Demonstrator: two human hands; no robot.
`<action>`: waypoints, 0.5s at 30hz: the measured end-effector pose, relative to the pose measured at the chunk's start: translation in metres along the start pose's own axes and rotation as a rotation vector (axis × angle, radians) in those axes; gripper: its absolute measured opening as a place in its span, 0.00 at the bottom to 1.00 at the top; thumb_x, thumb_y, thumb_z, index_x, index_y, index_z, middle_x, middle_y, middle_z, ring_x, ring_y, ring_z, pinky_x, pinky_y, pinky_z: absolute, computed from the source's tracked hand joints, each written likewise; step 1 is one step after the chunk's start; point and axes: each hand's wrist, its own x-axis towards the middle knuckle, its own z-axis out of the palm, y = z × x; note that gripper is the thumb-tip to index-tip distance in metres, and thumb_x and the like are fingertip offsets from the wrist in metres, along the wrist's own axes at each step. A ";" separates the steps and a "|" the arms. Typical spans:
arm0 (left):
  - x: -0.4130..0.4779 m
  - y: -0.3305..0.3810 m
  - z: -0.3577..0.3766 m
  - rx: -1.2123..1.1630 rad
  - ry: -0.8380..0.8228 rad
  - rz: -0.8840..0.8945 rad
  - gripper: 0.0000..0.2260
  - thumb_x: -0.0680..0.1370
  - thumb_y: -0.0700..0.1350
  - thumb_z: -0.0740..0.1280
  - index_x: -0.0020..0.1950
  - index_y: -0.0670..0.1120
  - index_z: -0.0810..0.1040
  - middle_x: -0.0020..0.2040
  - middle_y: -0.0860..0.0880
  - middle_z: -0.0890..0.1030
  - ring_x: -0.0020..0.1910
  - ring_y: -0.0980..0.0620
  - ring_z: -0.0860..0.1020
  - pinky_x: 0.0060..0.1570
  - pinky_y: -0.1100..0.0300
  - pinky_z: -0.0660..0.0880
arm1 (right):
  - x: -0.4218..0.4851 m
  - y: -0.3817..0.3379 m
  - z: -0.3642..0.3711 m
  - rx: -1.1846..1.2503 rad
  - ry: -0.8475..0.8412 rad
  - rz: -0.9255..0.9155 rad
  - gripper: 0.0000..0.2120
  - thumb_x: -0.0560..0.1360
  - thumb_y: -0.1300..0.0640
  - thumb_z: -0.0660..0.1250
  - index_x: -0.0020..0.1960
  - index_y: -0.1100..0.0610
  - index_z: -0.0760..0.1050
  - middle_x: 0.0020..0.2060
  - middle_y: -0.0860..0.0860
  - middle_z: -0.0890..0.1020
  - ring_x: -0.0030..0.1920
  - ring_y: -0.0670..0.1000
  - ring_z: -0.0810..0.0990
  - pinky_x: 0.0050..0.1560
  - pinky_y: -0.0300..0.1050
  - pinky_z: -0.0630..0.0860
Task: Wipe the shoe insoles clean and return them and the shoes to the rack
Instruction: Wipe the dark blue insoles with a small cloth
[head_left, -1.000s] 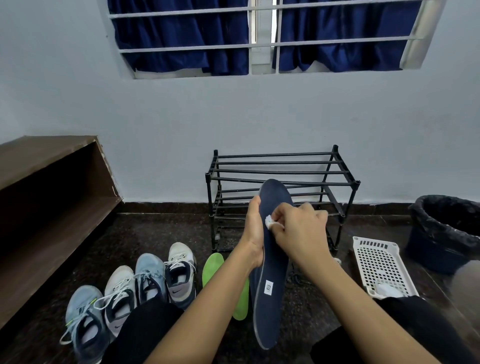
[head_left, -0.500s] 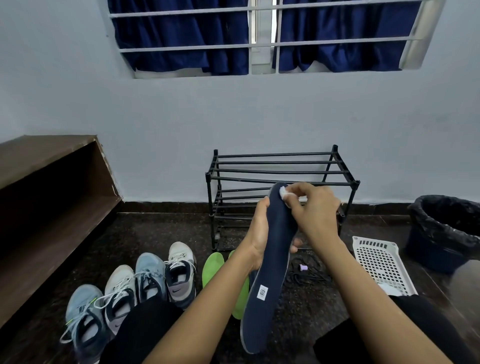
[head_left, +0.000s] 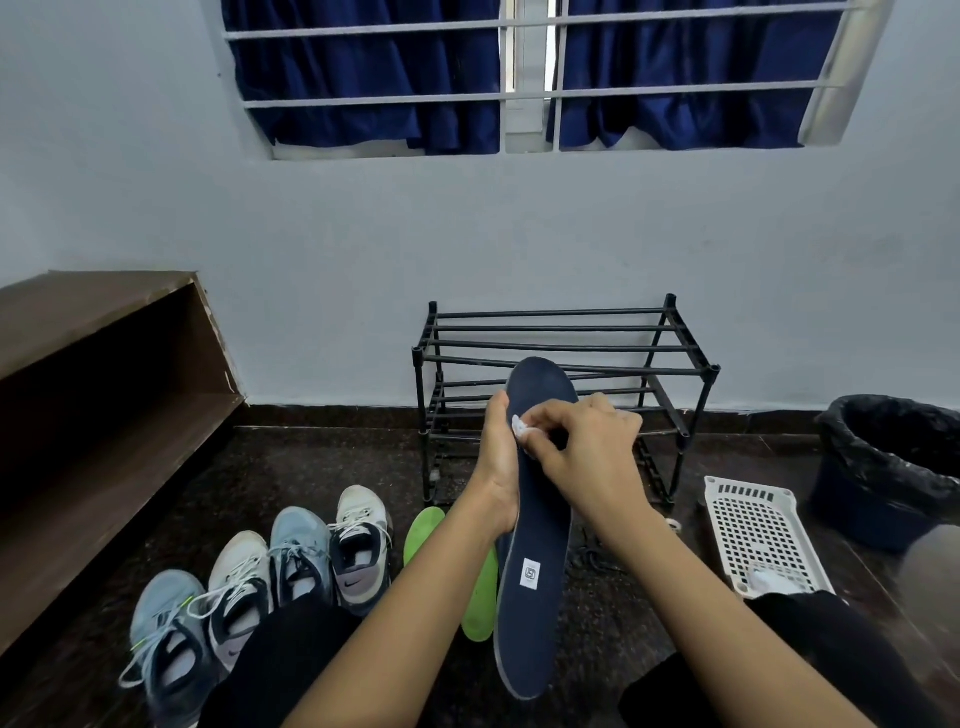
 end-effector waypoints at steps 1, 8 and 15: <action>-0.001 -0.001 0.002 -0.010 -0.039 -0.004 0.32 0.80 0.65 0.48 0.50 0.43 0.82 0.42 0.42 0.84 0.43 0.46 0.81 0.43 0.56 0.77 | 0.003 0.003 0.000 -0.018 0.019 0.000 0.05 0.73 0.47 0.68 0.49 0.43 0.80 0.38 0.41 0.81 0.49 0.47 0.71 0.44 0.44 0.51; -0.016 -0.008 0.019 0.055 -0.226 -0.021 0.30 0.80 0.65 0.48 0.44 0.42 0.77 0.32 0.44 0.76 0.27 0.49 0.74 0.27 0.62 0.69 | 0.029 0.026 -0.015 -0.104 0.141 0.172 0.10 0.75 0.42 0.65 0.50 0.44 0.81 0.42 0.44 0.82 0.52 0.52 0.70 0.51 0.51 0.57; -0.014 -0.007 0.020 0.011 -0.225 0.001 0.26 0.81 0.63 0.48 0.52 0.42 0.73 0.35 0.45 0.74 0.30 0.48 0.70 0.28 0.62 0.67 | 0.029 0.028 -0.019 -0.215 0.139 0.295 0.10 0.76 0.44 0.63 0.50 0.47 0.81 0.42 0.47 0.83 0.54 0.53 0.69 0.52 0.50 0.55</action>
